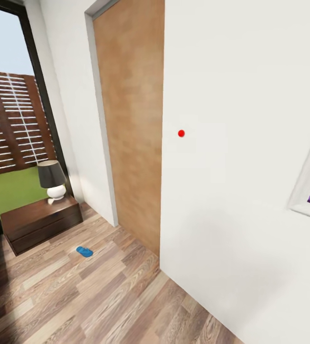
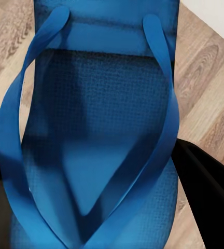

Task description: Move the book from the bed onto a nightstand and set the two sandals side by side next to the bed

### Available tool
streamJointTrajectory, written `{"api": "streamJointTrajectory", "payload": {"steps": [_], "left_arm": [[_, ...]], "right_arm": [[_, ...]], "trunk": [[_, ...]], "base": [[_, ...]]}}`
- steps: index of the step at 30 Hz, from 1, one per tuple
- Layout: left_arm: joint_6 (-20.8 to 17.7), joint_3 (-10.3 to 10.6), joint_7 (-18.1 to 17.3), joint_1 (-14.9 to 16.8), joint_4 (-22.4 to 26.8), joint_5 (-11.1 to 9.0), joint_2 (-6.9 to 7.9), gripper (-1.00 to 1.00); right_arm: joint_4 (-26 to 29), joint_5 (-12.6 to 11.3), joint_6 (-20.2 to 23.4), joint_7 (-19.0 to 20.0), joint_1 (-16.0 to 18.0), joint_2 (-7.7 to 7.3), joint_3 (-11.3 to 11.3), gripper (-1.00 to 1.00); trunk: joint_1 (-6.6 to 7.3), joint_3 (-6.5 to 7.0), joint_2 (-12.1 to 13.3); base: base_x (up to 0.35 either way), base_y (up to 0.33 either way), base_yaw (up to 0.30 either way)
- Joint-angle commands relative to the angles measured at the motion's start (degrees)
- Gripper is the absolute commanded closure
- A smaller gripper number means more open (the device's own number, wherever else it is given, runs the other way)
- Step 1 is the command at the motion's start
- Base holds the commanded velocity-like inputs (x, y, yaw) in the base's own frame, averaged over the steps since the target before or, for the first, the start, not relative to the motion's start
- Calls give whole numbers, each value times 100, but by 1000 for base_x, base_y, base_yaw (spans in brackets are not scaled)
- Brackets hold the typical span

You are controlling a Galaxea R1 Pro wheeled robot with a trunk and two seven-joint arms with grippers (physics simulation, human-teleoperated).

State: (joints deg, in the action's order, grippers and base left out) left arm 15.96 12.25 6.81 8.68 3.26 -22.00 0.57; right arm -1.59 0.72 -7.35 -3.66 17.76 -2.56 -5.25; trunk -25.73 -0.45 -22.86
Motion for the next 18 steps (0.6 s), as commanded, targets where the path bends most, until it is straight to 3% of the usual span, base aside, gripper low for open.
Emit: {"api": "streamJointTrajectory", "payload": {"steps": [1, 10, 18], "left_arm": [[12, 50, 22, 2, -1, -32, -1, -100], [12, 50, 22, 2, -1, -32, -4, -100], [12, 50, 22, 2, -1, -32, -4, -100]], "right_arm": [[-17, -3, -38, -3, 5, 0, -46, 100], [-15, -2, -38, -3, 0, 1, -46, 100], [-16, -2, -38, -3, 0, 4, -46, 100]], "trunk": [[-5, -3, -5], [-5, 42, -5], [-5, 56, -5]], "base": [[237, 74, 82], [118, 24, 154], [121, 4, 68]]}}
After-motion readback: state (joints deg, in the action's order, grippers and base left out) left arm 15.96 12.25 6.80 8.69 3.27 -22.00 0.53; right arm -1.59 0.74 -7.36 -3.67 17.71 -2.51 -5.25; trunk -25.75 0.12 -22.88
